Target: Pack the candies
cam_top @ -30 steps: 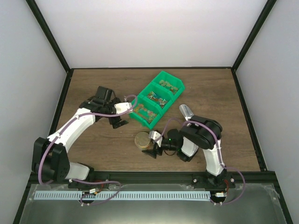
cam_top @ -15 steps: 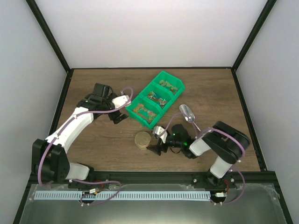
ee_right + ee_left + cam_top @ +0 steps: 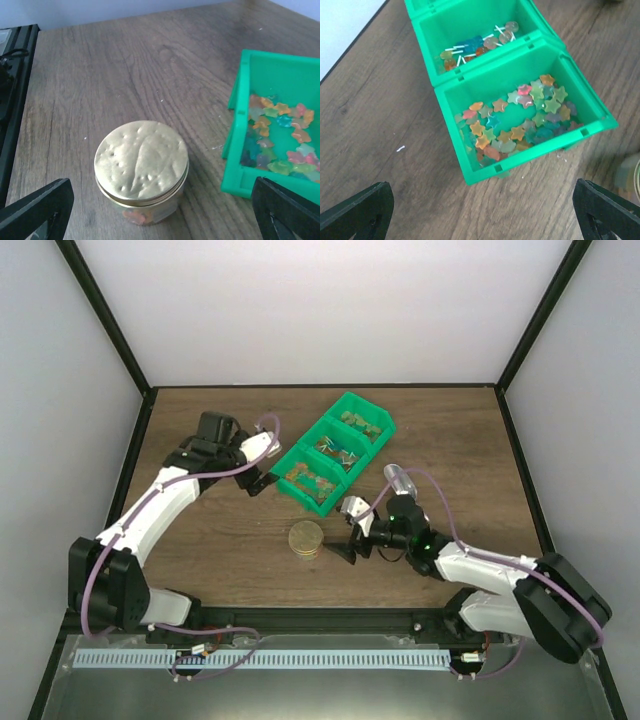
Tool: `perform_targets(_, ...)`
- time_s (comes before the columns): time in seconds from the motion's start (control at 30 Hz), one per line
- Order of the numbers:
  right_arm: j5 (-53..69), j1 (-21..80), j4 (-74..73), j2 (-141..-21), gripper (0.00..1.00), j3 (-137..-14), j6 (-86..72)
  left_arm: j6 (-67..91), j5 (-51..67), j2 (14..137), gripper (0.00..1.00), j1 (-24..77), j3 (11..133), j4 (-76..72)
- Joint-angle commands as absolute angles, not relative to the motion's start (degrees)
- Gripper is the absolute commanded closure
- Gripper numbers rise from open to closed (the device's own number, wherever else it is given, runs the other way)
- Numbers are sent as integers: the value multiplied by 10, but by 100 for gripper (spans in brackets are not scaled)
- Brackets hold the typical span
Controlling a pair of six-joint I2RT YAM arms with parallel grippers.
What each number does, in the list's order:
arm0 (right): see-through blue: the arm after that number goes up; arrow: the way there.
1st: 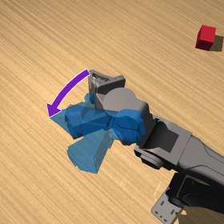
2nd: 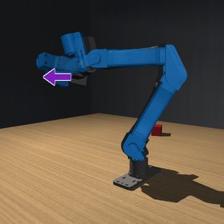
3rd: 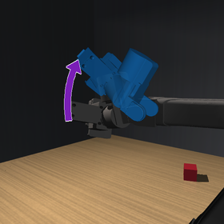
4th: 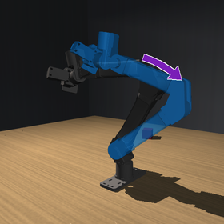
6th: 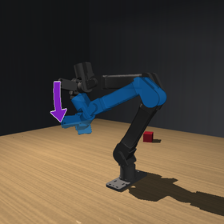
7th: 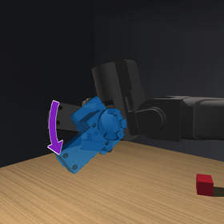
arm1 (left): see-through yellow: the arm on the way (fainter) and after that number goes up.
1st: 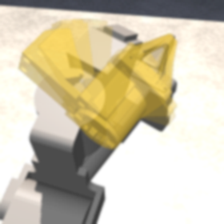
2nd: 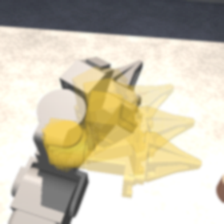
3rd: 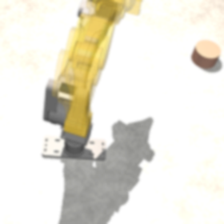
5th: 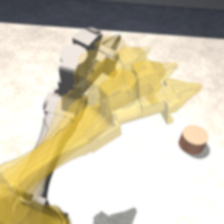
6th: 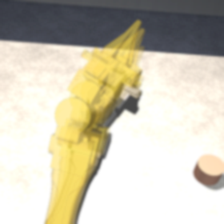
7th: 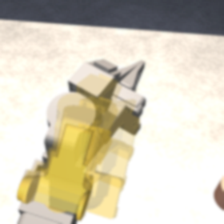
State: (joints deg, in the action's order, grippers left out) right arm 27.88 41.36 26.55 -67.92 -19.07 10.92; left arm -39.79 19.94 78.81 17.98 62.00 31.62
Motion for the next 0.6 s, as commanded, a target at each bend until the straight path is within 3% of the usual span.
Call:
perform_targets(0.0, 274, 393, 169, -639, 0, -245, 110, -341, 214, 804, 0, 178, 654, 290)
perform_targets(0.23, 268, 310, 49, -591, 0, -344, 97, -244, 169, 894, 0, 177, 787, 377)
perform_targets(0.57, 272, 151, -46, -673, 0, -525, 36, -152, 218, 954, 0, 113, 887, 423)
